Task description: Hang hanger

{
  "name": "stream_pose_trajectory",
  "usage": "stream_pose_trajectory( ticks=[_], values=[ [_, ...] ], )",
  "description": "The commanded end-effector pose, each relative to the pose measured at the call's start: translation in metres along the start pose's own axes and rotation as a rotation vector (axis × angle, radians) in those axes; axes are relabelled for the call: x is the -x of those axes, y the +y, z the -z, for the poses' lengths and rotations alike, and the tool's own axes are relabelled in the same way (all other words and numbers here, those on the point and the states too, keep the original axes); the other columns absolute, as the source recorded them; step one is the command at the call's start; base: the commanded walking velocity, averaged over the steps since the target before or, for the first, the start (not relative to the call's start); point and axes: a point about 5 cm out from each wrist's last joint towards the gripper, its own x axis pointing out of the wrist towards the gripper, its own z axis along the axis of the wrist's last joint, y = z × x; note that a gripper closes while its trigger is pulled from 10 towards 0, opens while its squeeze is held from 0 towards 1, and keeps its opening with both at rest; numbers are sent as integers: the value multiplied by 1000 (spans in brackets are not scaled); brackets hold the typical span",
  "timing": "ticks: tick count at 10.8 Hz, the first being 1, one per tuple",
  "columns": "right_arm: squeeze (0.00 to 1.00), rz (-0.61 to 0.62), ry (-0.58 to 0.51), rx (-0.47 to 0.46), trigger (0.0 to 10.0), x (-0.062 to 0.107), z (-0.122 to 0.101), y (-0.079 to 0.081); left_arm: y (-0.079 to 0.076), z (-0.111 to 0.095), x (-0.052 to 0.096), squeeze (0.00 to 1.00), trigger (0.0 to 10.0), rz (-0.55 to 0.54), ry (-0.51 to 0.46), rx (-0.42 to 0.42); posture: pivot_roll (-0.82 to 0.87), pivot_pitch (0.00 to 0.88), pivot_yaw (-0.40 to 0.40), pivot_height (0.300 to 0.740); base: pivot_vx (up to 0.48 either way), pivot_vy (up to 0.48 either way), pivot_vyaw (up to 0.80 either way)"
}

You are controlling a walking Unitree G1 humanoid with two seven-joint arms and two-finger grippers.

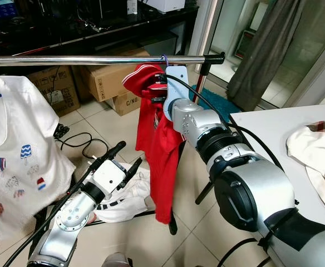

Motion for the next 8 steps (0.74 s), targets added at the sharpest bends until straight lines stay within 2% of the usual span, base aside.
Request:
stream_pose_trajectory(
  ticks=[1, 2, 3, 5, 8],
  values=[
    [0, -6, -24, -7, 10000, 2, -12, 4, -1, -4, -1, 0, 10000, 7, -14, 8, 259, 0, -94, 736, 0, 0, 0],
    [0, -92, -57, 16, 10000, 0, -2, 2, -2, -8, -1, 0, 10000, -25, -35, 87, 233, 0, -83, 736, 0, 0, 0],
    [0, -258, -108, 106, 10000, 1, 17, 2, -2, -13, -1, 0, 10000, -73, -72, 207, 228, 0, -77, 736, 0, 0, 0],
    [0, -284, -118, 137, 10000, 2, 23, 4, 0, -13, -1, 0, 10000, -80, -79, 220, 224, 0, -72, 736, 0, 0, 0],
    [0, -286, -124, 174, 10000, 4, 33, -11, 1, -15, 2, 0, 10000, -94, -82, 260, 223, 0, -66, 736, 0, 0, 0]
  ],
)
